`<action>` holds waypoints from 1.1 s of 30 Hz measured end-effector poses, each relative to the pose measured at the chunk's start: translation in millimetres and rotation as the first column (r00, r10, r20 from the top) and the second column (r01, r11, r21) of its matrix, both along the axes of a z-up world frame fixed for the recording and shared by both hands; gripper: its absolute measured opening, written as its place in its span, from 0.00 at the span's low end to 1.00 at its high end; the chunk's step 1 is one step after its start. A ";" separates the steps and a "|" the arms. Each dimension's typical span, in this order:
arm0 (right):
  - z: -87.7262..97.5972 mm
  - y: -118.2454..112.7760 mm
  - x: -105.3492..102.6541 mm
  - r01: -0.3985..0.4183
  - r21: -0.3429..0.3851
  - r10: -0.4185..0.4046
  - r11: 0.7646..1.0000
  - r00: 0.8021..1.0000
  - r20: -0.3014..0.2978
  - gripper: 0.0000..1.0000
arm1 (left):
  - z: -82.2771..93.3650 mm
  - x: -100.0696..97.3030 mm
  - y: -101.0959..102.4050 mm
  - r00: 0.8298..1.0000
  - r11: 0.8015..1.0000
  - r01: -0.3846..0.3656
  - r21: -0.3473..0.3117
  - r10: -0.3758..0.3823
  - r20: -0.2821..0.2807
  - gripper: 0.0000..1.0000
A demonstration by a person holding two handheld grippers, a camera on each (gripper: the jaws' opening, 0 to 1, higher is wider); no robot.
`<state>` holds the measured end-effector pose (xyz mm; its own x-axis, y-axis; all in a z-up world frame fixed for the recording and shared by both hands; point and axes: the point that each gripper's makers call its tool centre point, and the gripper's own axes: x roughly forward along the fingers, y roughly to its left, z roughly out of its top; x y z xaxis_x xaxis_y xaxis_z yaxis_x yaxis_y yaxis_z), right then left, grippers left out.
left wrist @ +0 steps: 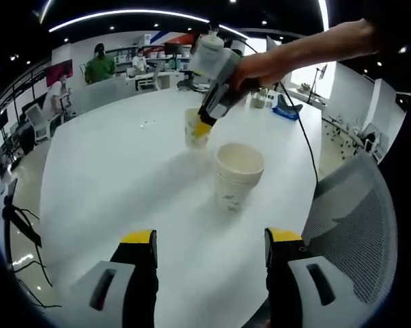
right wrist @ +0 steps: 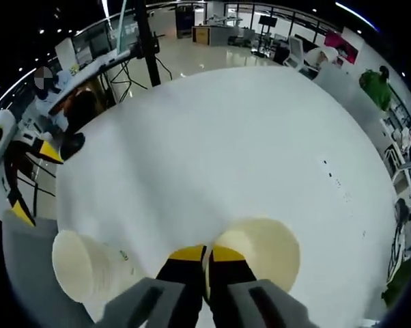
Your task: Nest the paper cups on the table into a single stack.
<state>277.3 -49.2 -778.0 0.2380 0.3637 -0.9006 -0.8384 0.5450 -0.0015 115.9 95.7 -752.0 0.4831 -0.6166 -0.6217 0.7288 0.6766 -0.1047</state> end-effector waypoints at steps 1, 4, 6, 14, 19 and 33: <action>0.6 -1.6 5.6 0.000 0.003 0.000 1.000 1.000 0.006 0.00 | -0.2 0.3 0.2 1.000 1.000 0.000 0.000 0.000 0.000 0.62; 13.7 1.7 2.3 0.015 0.027 -0.016 1.000 1.000 0.008 0.00 | -0.7 0.8 0.6 1.000 1.000 0.002 0.000 -0.002 0.002 0.62; 18.4 3.4 8.3 0.010 0.034 -0.011 0.999 1.000 0.019 0.00 | -0.2 0.4 -0.1 1.000 1.000 0.004 0.001 -0.004 0.002 0.62; 48.1 8.6 4.0 -0.038 0.036 0.036 0.999 0.997 0.065 0.00 | 0.0 0.8 -1.4 1.000 1.000 0.009 0.001 -0.009 0.007 0.62; 74.0 10.7 -14.8 -0.046 0.061 0.040 0.997 0.995 0.087 0.00 | 1.0 1.8 -2.8 1.000 1.000 0.007 -0.005 -0.007 0.010 0.62; 103.2 9.3 -28.9 -0.107 0.082 0.096 0.991 0.986 0.135 0.00 | 0.3 6.4 -16.7 0.999 0.999 0.034 -0.007 -0.034 0.013 0.63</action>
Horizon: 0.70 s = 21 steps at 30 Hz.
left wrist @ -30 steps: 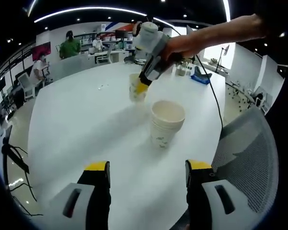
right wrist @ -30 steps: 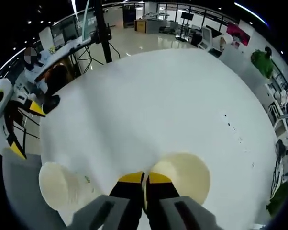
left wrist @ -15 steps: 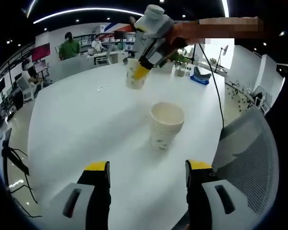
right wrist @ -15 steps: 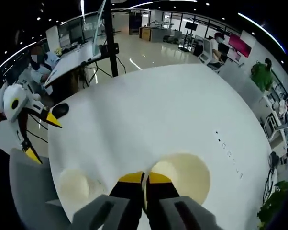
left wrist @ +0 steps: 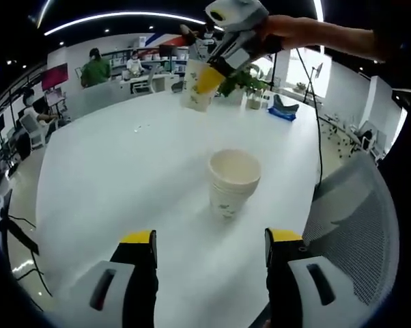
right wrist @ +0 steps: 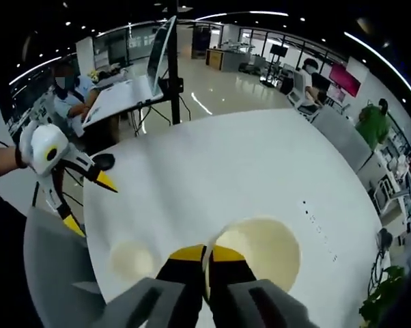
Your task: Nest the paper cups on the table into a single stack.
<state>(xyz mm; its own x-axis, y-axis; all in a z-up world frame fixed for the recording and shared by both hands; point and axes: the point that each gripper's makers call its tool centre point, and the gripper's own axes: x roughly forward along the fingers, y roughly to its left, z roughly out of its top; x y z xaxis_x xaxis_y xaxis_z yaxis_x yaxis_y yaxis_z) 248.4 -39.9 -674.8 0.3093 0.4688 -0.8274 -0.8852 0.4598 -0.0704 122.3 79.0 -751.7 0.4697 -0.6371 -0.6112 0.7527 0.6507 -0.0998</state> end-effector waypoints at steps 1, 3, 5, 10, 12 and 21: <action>1.1 -0.4 -1.4 -0.002 -0.001 0.002 1.000 1.000 0.001 0.00 | -0.1 -0.1 -0.9 1.000 1.000 0.001 -0.001 -0.001 0.000 0.63; 7.6 -0.1 -12.9 -0.010 0.007 0.010 1.000 1.000 0.003 0.00 | -0.1 -0.1 -2.4 1.000 1.000 0.004 -0.001 -0.004 0.001 0.63; 12.6 -0.4 -19.9 -0.016 0.011 0.016 1.000 1.000 0.005 0.00 | 0.3 -0.8 -4.8 1.000 1.000 0.006 -0.001 -0.006 0.001 0.63; 18.4 0.7 -30.6 -0.034 0.020 0.033 0.999 0.999 0.006 0.00 | 0.5 0.4 -5.3 1.000 1.000 0.008 0.000 -0.008 0.001 0.63; 20.8 2.6 -32.6 -0.036 0.028 0.036 0.999 0.999 0.004 0.00 | 0.9 0.9 -5.2 1.000 1.000 0.007 0.000 -0.007 0.002 0.63; 24.6 11.0 -54.7 -0.073 0.048 0.074 0.996 0.997 -0.009 0.00 | 5.1 1.9 -2.2 1.000 1.000 0.005 0.008 -0.005 0.004 0.63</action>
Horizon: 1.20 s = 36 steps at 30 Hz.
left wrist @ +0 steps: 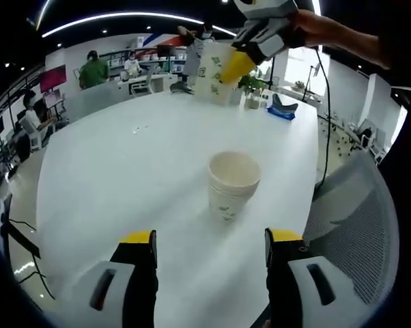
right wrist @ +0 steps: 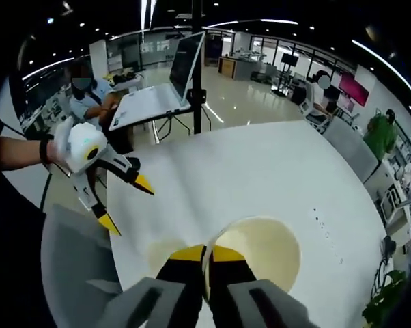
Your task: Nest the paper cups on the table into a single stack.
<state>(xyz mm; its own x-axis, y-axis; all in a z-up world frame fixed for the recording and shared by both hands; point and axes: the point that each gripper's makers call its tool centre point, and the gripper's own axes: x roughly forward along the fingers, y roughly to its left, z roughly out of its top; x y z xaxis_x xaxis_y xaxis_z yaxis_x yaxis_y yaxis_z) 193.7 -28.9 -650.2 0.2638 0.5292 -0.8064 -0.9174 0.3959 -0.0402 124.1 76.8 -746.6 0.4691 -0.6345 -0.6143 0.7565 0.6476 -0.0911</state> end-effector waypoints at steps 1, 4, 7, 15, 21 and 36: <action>1.3 0.6 -5.8 -0.004 0.000 0.004 1.000 1.000 -0.003 0.00 | 0.3 0.2 0.2 1.000 1.000 -0.001 0.001 0.001 0.001 0.63; 2.4 2.5 -11.4 -0.014 0.002 0.014 1.000 1.000 -0.005 0.00 | 0.3 -0.4 -0.6 1.000 1.000 0.000 0.003 0.000 0.001 0.63; 4.0 4.3 -14.5 -0.018 0.007 0.018 1.000 1.000 -0.007 0.00 | -0.1 -0.9 -1.2 1.000 1.000 0.001 0.002 -0.001 0.000 0.63; -0.7 14.8 -32.6 -0.063 -0.006 0.062 0.998 0.998 -0.018 0.00 | 1.2 -0.9 -0.9 1.000 1.000 0.001 0.001 -0.001 0.003 0.62; -15.7 21.2 -45.5 -0.093 -0.020 0.092 0.995 0.995 -0.046 0.00 | -0.9 -2.3 2.3 1.000 1.000 -0.005 0.000 0.005 0.003 0.62; -38.1 30.1 -58.1 -0.145 -0.062 0.140 0.987 0.987 -0.072 0.00 | 0.9 -3.5 5.1 1.000 1.000 -0.010 -0.001 0.010 0.003 0.62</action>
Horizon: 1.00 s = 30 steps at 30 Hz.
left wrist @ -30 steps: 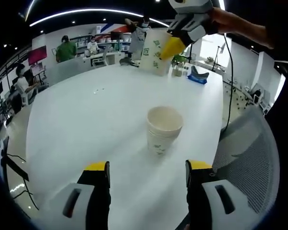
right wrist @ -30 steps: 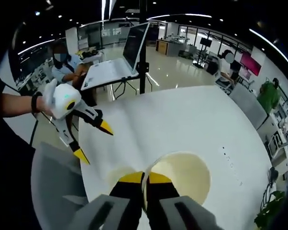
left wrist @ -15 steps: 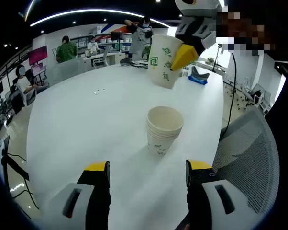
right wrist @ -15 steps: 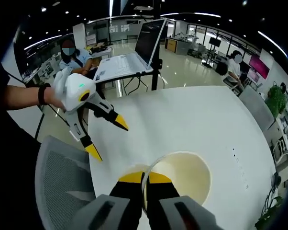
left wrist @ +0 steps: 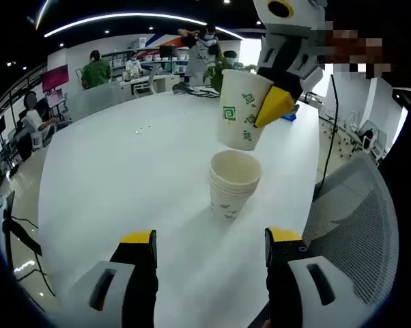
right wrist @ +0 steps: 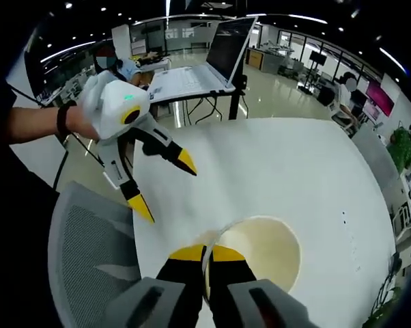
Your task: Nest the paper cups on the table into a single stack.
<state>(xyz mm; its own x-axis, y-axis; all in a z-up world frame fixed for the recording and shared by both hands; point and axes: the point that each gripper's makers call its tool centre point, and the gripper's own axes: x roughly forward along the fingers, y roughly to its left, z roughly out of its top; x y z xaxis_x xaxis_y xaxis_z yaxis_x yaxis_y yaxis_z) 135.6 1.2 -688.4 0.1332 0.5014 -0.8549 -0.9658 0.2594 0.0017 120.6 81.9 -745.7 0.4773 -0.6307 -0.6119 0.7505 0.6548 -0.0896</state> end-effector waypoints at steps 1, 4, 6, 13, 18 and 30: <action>-0.6 0.9 -1.0 0.000 -0.001 0.000 1.000 1.000 -0.006 0.00 | -0.3 0.1 0.1 1.000 1.000 -0.001 -0.002 0.001 0.000 0.62; -8.4 2.1 -6.0 -0.009 -0.011 0.009 1.000 1.000 -0.014 0.00 | -1.9 0.0 0.9 1.000 1.000 0.000 -0.001 0.000 -0.002 0.62; -13.2 4.5 -10.7 -0.017 -0.016 0.017 1.000 1.000 -0.019 0.00 | -2.5 -0.5 0.8 1.000 1.000 0.000 -0.002 0.000 -0.003 0.62; -26.3 7.5 -12.5 -0.039 -0.037 0.038 0.999 0.999 -0.030 0.00 | -2.0 -0.8 2.4 1.000 1.000 -0.003 -0.003 0.003 -0.002 0.62; -30.6 7.6 -12.3 -0.044 -0.050 0.042 0.998 0.999 -0.030 0.00 | -1.9 -0.3 5.2 1.000 1.000 -0.008 -0.002 0.008 -0.001 0.62; -50.6 9.7 -16.7 -0.056 -0.083 0.052 0.995 0.998 -0.045 0.00 | -5.8 -0.2 3.5 1.000 1.000 -0.003 -0.005 0.003 -0.009 0.62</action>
